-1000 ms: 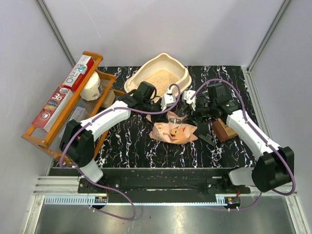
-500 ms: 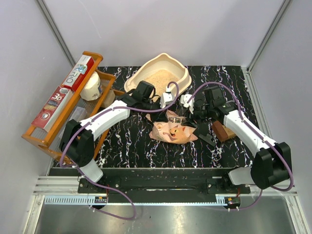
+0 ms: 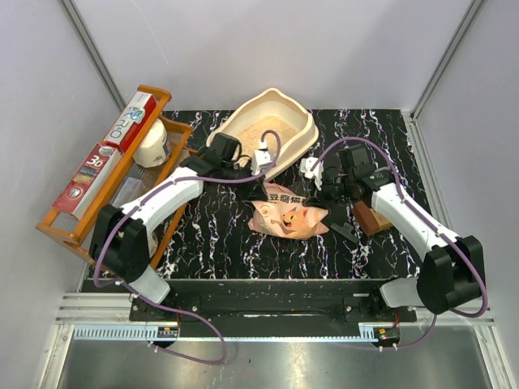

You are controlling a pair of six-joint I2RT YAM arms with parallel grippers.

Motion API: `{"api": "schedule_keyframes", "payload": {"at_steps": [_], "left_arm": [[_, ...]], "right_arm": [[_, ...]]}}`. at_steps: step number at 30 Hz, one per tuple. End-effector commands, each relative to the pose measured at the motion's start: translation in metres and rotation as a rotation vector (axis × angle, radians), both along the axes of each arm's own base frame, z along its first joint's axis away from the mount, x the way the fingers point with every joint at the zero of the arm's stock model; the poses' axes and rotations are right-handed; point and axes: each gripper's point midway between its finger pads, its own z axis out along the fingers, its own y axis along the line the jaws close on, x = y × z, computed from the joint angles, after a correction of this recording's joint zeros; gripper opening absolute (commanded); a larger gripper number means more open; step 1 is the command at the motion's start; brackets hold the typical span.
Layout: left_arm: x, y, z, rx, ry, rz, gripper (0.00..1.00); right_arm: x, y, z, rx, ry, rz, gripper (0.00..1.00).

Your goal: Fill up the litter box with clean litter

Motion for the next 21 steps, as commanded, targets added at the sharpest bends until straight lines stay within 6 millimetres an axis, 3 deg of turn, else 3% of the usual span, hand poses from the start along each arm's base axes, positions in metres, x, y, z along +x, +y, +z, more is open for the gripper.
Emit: {"api": "schedule_keyframes", "payload": {"at_steps": [1,6,11,14,18,21], "left_arm": [[-0.004,0.04,0.006,-0.012,0.001,0.029,0.2],[-0.014,0.057,-0.003,0.007,0.009,0.033,0.18],[-0.015,0.063,0.006,-0.008,0.017,0.073,0.0],[-0.008,0.078,0.017,0.0,-0.01,0.148,0.0],[0.0,0.1,0.038,0.059,-0.142,0.232,0.0],[-0.003,0.111,0.033,0.12,-0.18,0.233,0.0]], "right_arm": [[-0.002,0.008,0.009,0.037,0.058,-0.006,0.13],[-0.003,0.013,0.011,0.052,0.106,0.0,0.07],[-0.001,0.016,0.019,0.055,0.149,0.006,0.0],[0.0,0.015,0.021,0.039,0.139,0.02,0.0],[0.0,0.009,0.009,-0.038,0.13,0.093,0.0],[0.003,0.005,0.003,-0.085,0.16,0.094,0.0]]}}
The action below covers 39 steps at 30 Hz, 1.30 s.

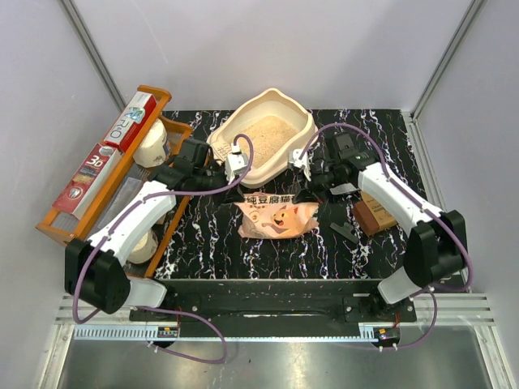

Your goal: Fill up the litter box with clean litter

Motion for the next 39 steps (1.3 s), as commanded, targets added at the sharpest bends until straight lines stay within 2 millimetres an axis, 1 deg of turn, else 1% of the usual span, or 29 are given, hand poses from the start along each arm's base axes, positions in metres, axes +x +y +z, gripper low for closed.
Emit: {"api": "schedule_keyframes", "payload": {"at_steps": [1,3,6,10,11,16,17,18,19,21,25,26,28,29,30,32,33,34,35,37,38,39], "left_arm": [[0.01,0.04,0.011,0.118,-0.135,0.099,0.0],[0.003,0.041,0.0,0.136,-0.092,0.082,0.0],[0.0,0.037,-0.001,0.123,-0.078,0.061,0.0],[0.01,0.026,0.016,0.071,-0.113,0.042,0.0],[0.011,0.02,0.024,0.04,-0.121,0.023,0.0],[0.015,-0.001,0.046,-0.075,-0.131,-0.025,0.01],[0.014,-0.007,0.047,-0.099,-0.12,-0.042,0.07],[0.015,-0.012,0.05,-0.116,-0.126,-0.053,0.22],[0.014,-0.016,0.05,-0.127,-0.116,-0.06,0.28],[0.01,-0.028,0.047,-0.143,-0.092,-0.103,0.36],[0.006,-0.05,0.042,-0.167,-0.066,-0.155,0.41],[0.006,-0.055,0.038,-0.17,-0.053,-0.158,0.42],[0.008,-0.067,0.036,-0.186,-0.057,-0.163,0.43],[0.01,-0.071,0.03,-0.18,-0.049,-0.158,0.44],[0.012,-0.077,0.031,-0.192,-0.06,-0.163,0.44],[0.016,-0.083,0.024,-0.19,-0.049,-0.161,0.45],[0.019,-0.085,0.024,-0.199,-0.037,-0.151,0.44],[0.02,-0.087,0.02,-0.199,-0.019,-0.149,0.37],[0.019,-0.089,0.021,-0.208,-0.013,-0.163,0.31],[0.016,-0.088,0.017,-0.201,0.007,-0.167,0.21],[0.012,-0.087,0.013,-0.191,0.026,-0.171,0.14],[0.012,-0.085,0.01,-0.183,0.023,-0.175,0.11]], "right_arm": [[0.005,-0.019,-0.005,-0.105,0.012,0.006,0.0],[0.011,-0.018,-0.006,-0.106,0.018,-0.009,0.0],[0.018,-0.014,-0.004,-0.1,0.023,-0.033,0.0],[0.019,-0.012,0.0,-0.088,0.026,-0.034,0.0],[0.019,-0.011,0.001,-0.084,0.026,-0.034,0.0],[0.018,-0.01,0.0,-0.076,0.037,-0.029,0.0],[0.019,-0.009,0.001,-0.074,0.039,-0.03,0.0],[0.019,-0.009,0.0,-0.072,0.044,-0.031,0.0],[0.02,-0.008,0.002,-0.069,0.042,-0.032,0.0],[0.022,-0.007,0.002,-0.065,0.05,-0.04,0.0],[0.024,-0.004,0.003,-0.053,0.067,-0.054,0.0],[0.025,-0.003,0.004,-0.049,0.071,-0.06,0.0],[0.024,-0.002,0.005,-0.041,0.077,-0.061,0.0],[0.024,-0.001,0.004,-0.039,0.082,-0.061,0.0],[0.024,-0.001,0.006,-0.034,0.077,-0.061,0.0],[0.023,-0.001,0.007,-0.033,0.08,-0.064,0.0],[0.023,-0.001,0.006,-0.034,0.081,-0.066,0.0],[0.023,-0.002,0.005,-0.039,0.084,-0.068,0.0],[0.022,-0.003,0.005,-0.04,0.084,-0.071,0.0],[0.021,-0.004,0.002,-0.048,0.09,-0.077,0.0],[0.02,-0.005,0.003,-0.05,0.089,-0.079,0.0],[0.02,-0.005,0.002,-0.052,0.088,-0.081,0.0]]}}
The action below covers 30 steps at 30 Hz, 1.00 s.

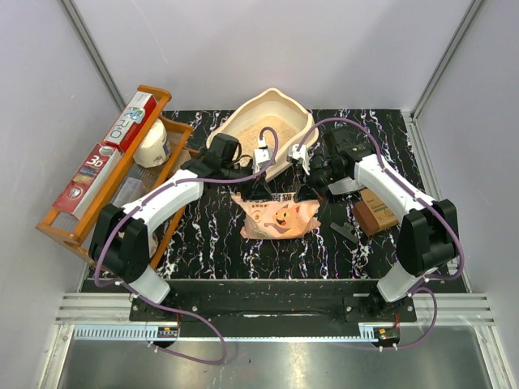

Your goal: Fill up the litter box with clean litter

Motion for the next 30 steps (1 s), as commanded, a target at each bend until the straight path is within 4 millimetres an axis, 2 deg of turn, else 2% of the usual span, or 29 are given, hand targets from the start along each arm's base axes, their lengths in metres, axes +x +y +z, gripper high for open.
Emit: {"api": "schedule_keyframes", "payload": {"at_steps": [1,4,5,6,7,10,11,14,23,24,25,27,29,30], "left_arm": [[-0.001,-0.005,0.014,-0.049,-0.031,-0.037,0.1],[-0.005,0.0,0.008,-0.027,-0.027,-0.031,0.1],[-0.005,0.0,0.007,-0.026,-0.027,-0.031,0.07],[-0.006,0.001,0.008,-0.025,-0.033,-0.03,0.0],[-0.006,0.002,0.009,-0.024,-0.033,-0.029,0.0],[-0.007,0.009,0.014,-0.008,-0.047,-0.022,0.0],[-0.006,0.013,0.014,0.004,-0.05,-0.011,0.0],[-0.007,0.022,0.015,0.018,-0.067,0.002,0.0],[-0.015,0.033,0.013,0.025,-0.026,0.027,0.0],[-0.014,0.034,0.013,0.026,-0.032,0.029,0.0],[-0.014,0.036,0.014,0.027,-0.034,0.033,0.0],[-0.013,0.035,0.016,0.024,-0.036,0.034,0.0],[-0.011,0.03,0.022,-0.009,-0.046,0.024,0.07],[-0.011,0.028,0.024,-0.025,-0.038,0.026,0.17]], "right_arm": [[0.006,-0.005,0.01,-0.01,-0.033,-0.034,0.0],[0.004,-0.006,0.011,-0.009,-0.03,-0.039,0.0],[0.003,-0.006,0.011,-0.008,-0.029,-0.041,0.0],[0.003,-0.006,0.011,-0.01,-0.028,-0.041,0.0],[0.003,-0.007,0.01,-0.015,-0.023,-0.048,0.01],[0.003,-0.012,0.009,-0.039,-0.032,-0.057,0.18],[0.001,-0.014,0.01,-0.045,-0.037,-0.059,0.27],[-0.003,-0.016,0.01,-0.046,-0.056,-0.043,0.3],[-0.006,-0.016,0.002,-0.045,-0.044,-0.017,0.24],[-0.006,-0.016,0.002,-0.046,-0.05,-0.014,0.22],[-0.006,-0.016,0.003,-0.041,-0.063,-0.004,0.12],[-0.007,-0.013,0.008,-0.019,-0.07,0.008,0.03],[-0.006,-0.01,0.012,0.0,-0.066,0.01,0.0],[-0.005,-0.007,0.018,0.018,-0.064,0.011,0.0]]}}
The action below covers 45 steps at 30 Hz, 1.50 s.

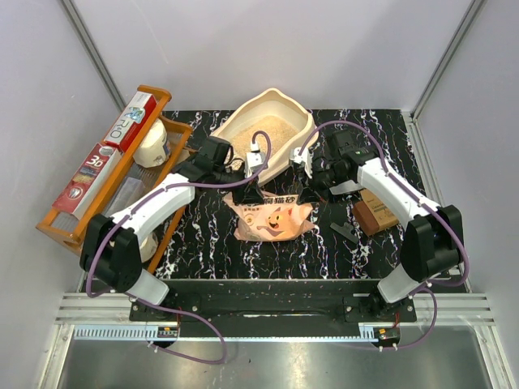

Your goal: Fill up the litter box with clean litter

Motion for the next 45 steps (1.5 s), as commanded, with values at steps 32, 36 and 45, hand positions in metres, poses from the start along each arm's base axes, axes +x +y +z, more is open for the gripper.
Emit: {"api": "schedule_keyframes", "payload": {"at_steps": [32,36,45], "left_arm": [[0.024,-0.08,0.02,-0.191,-0.026,-0.005,0.0],[0.027,-0.08,0.018,-0.176,-0.03,-0.002,0.0],[0.028,-0.079,0.017,-0.164,-0.02,0.011,0.0]], "right_arm": [[0.03,-0.056,0.063,0.164,0.334,-0.469,0.52],[0.0,-0.081,0.044,0.055,0.262,-0.409,0.57],[-0.053,-0.149,-0.057,-0.404,0.324,-0.429,0.5]]}}
